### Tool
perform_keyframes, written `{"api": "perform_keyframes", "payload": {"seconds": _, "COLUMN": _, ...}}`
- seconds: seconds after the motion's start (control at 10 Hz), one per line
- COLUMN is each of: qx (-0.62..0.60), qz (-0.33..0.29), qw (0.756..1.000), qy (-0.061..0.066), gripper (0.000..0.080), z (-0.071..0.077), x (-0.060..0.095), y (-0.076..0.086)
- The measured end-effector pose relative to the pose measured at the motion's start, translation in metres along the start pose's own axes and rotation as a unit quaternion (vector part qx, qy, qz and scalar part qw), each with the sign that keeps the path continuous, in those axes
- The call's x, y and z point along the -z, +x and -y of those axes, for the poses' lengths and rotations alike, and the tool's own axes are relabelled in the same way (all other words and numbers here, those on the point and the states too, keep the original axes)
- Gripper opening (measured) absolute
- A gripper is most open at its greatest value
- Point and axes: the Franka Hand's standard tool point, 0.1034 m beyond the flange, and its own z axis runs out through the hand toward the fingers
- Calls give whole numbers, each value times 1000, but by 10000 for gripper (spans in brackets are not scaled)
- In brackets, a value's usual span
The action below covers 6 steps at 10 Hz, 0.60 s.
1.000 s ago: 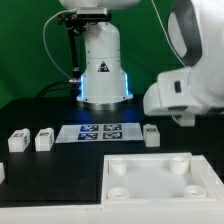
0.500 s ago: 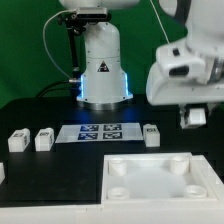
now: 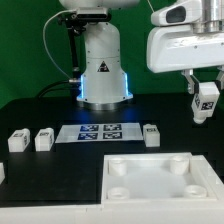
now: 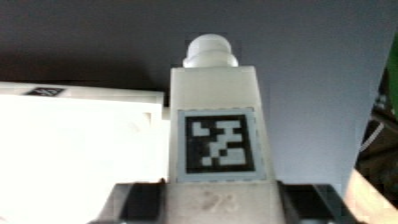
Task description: Assemble one leg
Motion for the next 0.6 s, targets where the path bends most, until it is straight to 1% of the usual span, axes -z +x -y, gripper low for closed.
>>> {"api": "perform_keyframes", "payload": {"seconds": 0.1, "qx": 6, "qz": -45, "qw": 999, "qy": 11, "gripper": 292, "z": 2, "x": -1, "y": 2}}
{"api": "perform_keyframes", "payload": {"seconds": 0.2, "qx": 20, "qz": -84, "qw": 996, "qy": 17, "gripper": 292, "z": -9, "x": -7, "y": 6}}
{"api": "perform_keyframes", "payload": {"seconds": 0.3, "qx": 15, "qz": -129, "qw": 991, "qy": 25, "gripper": 292, "z": -13, "x": 1, "y": 19}}
{"api": "perform_keyframes", "payload": {"seconds": 0.4, "qx": 16, "qz": -170, "qw": 985, "qy": 34, "gripper": 292, "z": -11, "x": 14, "y": 30}}
{"api": "perform_keyframes", "payload": {"seconds": 0.5, "qx": 19, "qz": -190, "qw": 981, "qy": 41, "gripper": 292, "z": -3, "x": 21, "y": 35}}
{"api": "perform_keyframes", "payload": {"seconds": 0.6, "qx": 23, "qz": -194, "qw": 980, "qy": 42, "gripper": 292, "z": 0, "x": 22, "y": 37}}
